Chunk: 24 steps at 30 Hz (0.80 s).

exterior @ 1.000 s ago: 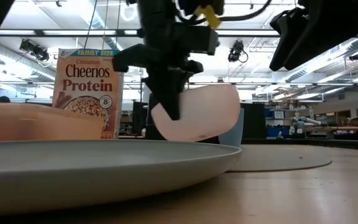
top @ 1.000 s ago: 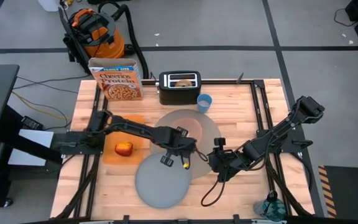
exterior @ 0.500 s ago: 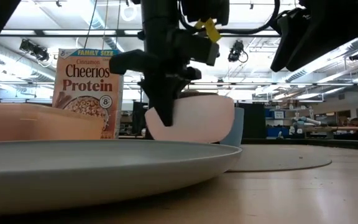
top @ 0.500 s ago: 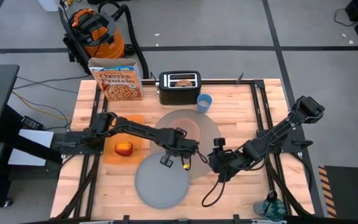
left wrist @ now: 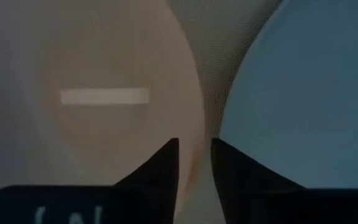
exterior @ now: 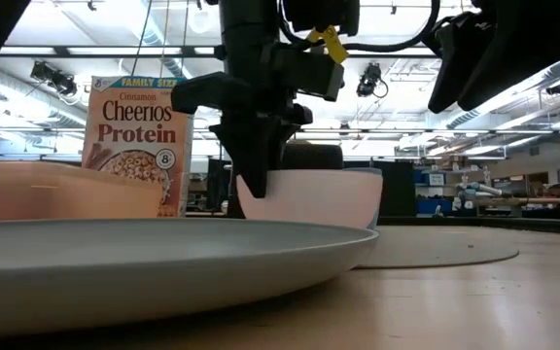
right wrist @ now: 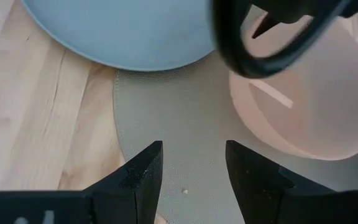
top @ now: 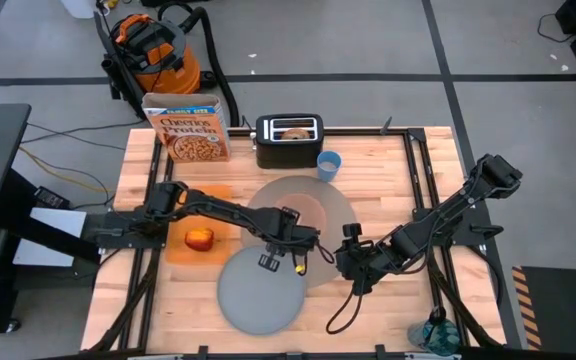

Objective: Arrange a breakfast setting
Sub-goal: Put the apple on the gray table mat to the top left of the orange bowl

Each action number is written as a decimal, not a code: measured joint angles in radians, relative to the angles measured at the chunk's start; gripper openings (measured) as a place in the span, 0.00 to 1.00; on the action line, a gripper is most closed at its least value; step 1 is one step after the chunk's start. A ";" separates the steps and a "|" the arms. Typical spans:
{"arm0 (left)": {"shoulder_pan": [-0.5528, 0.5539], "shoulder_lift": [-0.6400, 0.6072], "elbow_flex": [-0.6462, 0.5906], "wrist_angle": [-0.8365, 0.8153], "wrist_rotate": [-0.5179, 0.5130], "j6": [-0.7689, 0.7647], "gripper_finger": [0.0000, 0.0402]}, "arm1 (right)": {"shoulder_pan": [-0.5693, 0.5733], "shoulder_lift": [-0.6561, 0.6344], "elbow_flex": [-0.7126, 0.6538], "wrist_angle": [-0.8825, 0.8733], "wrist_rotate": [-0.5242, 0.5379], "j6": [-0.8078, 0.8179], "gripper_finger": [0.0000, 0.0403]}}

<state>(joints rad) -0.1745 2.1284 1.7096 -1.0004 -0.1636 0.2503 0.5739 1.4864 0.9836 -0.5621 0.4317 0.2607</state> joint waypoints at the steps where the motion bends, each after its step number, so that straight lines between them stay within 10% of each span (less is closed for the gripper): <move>1: 0.000 0.000 0.000 -0.005 0.000 -0.004 0.27 | 0.000 0.000 0.000 -0.001 -0.011 0.000 0.45; 17: -0.028 -0.010 0.316 -0.486 0.000 -0.344 0.30 | 0.001 -0.098 0.000 -0.020 -0.040 0.004 0.45; 24: -0.110 -0.160 0.229 -0.565 0.000 -0.569 0.30 | 0.001 -0.098 0.000 -0.016 -0.041 0.058 0.45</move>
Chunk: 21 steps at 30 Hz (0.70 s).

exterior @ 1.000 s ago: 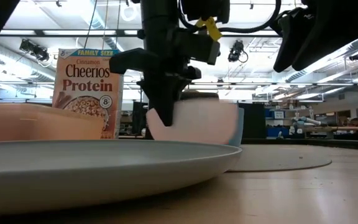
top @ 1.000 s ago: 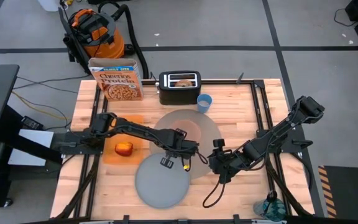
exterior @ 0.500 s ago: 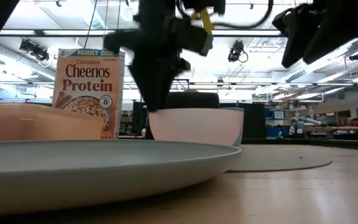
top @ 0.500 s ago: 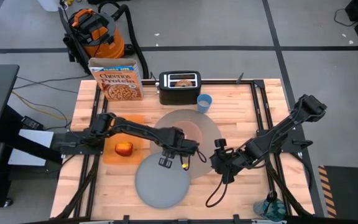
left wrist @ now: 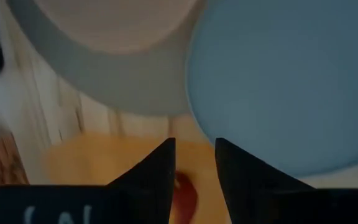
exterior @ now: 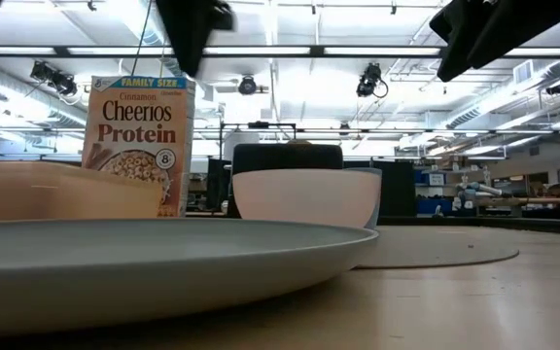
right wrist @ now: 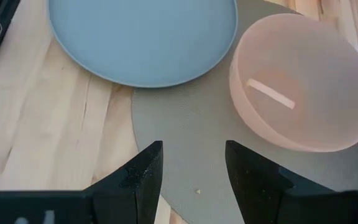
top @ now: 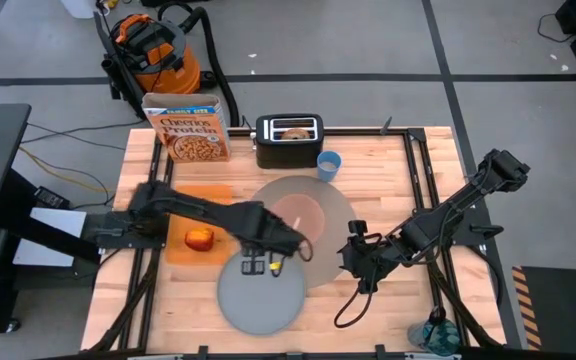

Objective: Arrange a breakfast setting
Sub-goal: Put the apple on the gray table mat to the top left of the orange bowl

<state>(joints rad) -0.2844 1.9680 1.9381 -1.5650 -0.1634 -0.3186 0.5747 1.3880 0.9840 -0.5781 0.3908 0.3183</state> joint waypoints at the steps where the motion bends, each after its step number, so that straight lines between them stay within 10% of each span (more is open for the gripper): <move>1: -0.016 -0.034 -0.030 0.000 0.001 -0.031 0.30 | 0.000 0.000 0.000 0.000 0.000 0.000 0.45; 12: -0.159 -0.435 -0.571 0.064 0.001 -0.448 0.58 | 0.000 0.001 0.000 0.054 0.000 -0.013 0.45; 21: -0.111 -0.589 -0.902 0.198 -0.018 -0.418 0.83 | -0.038 0.001 0.000 0.137 0.000 -0.039 0.45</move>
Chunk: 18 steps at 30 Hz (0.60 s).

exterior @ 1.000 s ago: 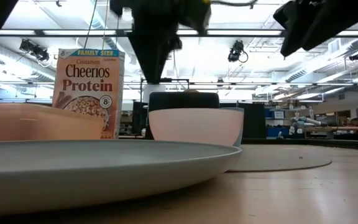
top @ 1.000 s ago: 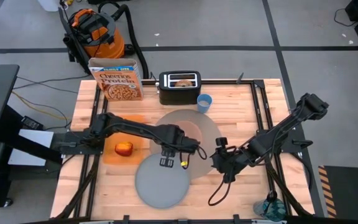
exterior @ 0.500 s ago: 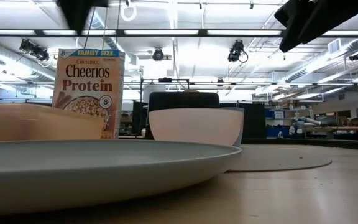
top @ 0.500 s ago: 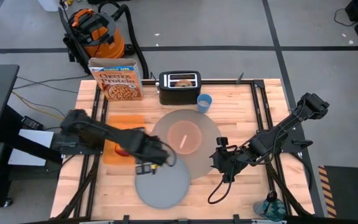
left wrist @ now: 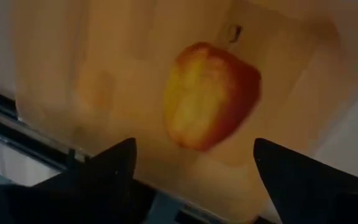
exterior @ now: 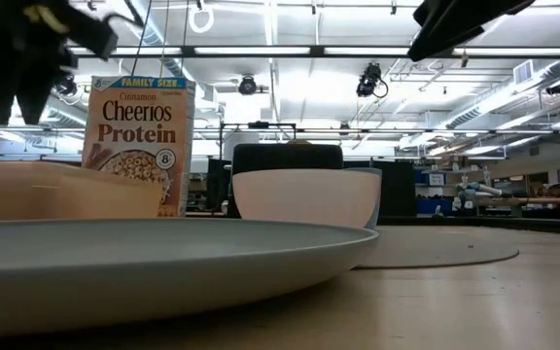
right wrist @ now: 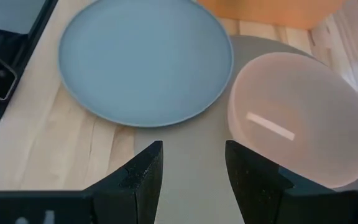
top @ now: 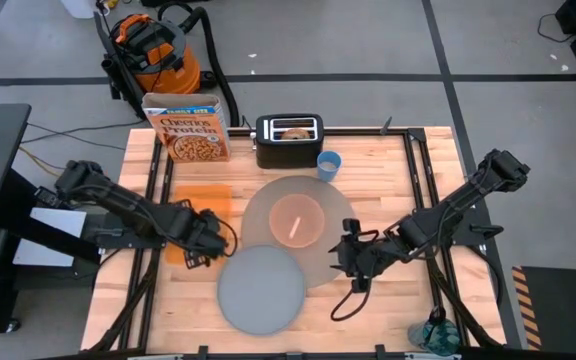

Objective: Arrange a breakfast setting
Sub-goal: Put the apple on the gray table mat to the top left of the orange bowl

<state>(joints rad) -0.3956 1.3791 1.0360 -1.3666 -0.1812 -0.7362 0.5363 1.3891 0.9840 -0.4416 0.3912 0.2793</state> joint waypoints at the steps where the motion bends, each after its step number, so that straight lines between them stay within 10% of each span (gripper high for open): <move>1: 0.011 -0.003 -0.023 0.035 -0.002 0.028 0.84 | -0.006 0.000 0.000 0.000 0.000 -0.002 0.45; 18: 0.089 0.001 -0.163 0.231 0.014 0.328 0.86 | -0.029 0.000 0.000 -0.001 0.000 0.028 0.45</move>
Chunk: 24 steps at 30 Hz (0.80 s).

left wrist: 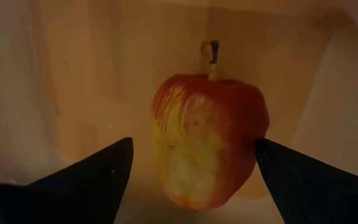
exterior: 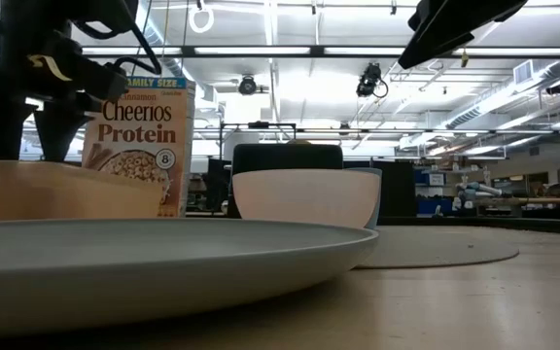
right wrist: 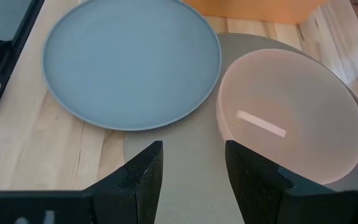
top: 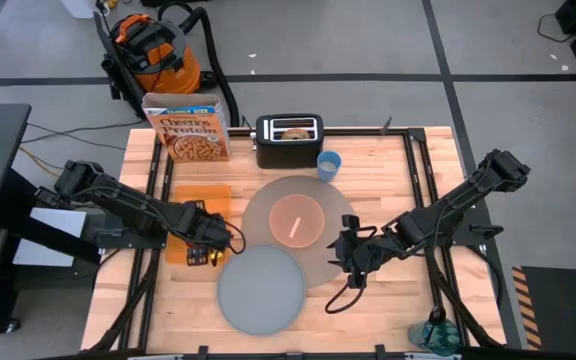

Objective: Arrange a breakfast setting
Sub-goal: Put the apple on the gray table mat to the top left of the orange bowl

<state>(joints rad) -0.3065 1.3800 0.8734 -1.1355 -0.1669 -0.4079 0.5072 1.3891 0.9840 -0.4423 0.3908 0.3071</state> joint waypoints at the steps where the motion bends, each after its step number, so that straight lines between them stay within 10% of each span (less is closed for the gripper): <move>1: 0.000 0.000 0.000 -0.001 0.003 0.006 0.86 | 0.000 0.000 0.000 0.000 0.000 0.007 0.45; 24: -0.094 -0.064 0.200 -0.180 -0.024 -0.104 0.86 | -0.092 0.000 0.000 0.209 0.003 -0.275 0.47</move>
<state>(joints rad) -0.4004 1.3164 1.0733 -1.3154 -0.1906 -0.5121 0.4148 1.3888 0.9837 -0.2336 0.3939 0.0316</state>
